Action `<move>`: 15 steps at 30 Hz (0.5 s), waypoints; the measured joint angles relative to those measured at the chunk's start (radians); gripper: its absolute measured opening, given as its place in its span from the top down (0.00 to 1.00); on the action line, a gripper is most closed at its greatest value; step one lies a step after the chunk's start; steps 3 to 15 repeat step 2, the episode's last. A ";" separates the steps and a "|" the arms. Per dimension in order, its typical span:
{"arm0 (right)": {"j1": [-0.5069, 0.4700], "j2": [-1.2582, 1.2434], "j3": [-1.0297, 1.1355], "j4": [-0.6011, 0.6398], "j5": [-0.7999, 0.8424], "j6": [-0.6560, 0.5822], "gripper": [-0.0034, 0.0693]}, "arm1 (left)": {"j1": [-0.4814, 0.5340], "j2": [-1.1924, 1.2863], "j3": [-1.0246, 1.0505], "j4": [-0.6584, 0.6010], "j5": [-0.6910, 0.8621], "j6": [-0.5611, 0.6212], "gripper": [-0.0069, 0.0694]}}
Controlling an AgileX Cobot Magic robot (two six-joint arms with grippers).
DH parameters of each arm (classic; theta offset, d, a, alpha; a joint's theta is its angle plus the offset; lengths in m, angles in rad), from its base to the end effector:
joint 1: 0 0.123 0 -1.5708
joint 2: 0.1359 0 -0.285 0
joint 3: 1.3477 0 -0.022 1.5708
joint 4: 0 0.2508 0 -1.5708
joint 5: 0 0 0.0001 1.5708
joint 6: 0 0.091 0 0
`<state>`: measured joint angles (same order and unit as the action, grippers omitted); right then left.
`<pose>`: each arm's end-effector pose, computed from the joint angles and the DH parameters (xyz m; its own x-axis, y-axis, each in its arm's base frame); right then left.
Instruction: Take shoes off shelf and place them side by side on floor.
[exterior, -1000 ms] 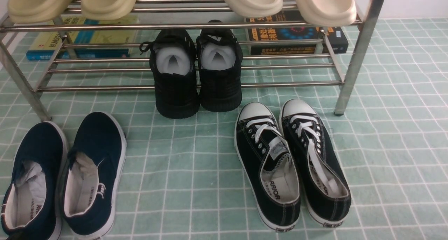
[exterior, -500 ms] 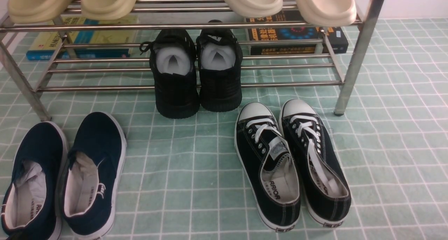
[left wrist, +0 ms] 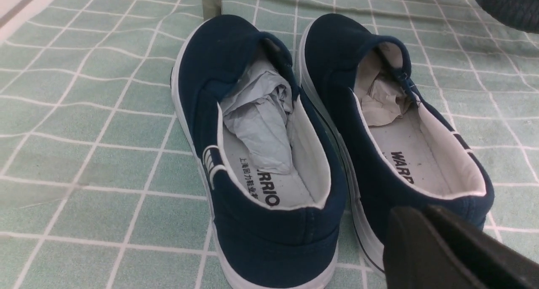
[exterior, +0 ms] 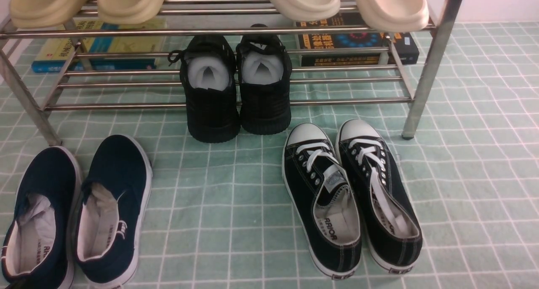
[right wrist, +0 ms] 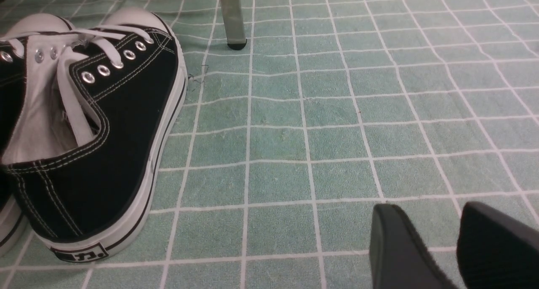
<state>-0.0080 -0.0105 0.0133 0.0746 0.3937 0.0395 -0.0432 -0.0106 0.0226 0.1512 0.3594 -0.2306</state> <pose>0.0520 0.0022 0.1740 -0.3037 0.1106 -0.9463 0.0137 0.9936 0.1117 0.0531 0.0025 0.1741 -0.2747 -0.0769 -0.9584 -0.0323 0.9970 -0.0707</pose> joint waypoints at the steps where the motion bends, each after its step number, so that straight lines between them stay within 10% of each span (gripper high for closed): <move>1: 0.000 0.000 0.000 0.000 0.000 0.000 0.62 | 0.000 0.000 0.000 0.000 0.000 0.000 0.84; 15: 0.000 0.000 0.000 0.000 0.000 0.000 0.62 | 0.000 0.000 0.000 0.000 0.000 0.000 0.84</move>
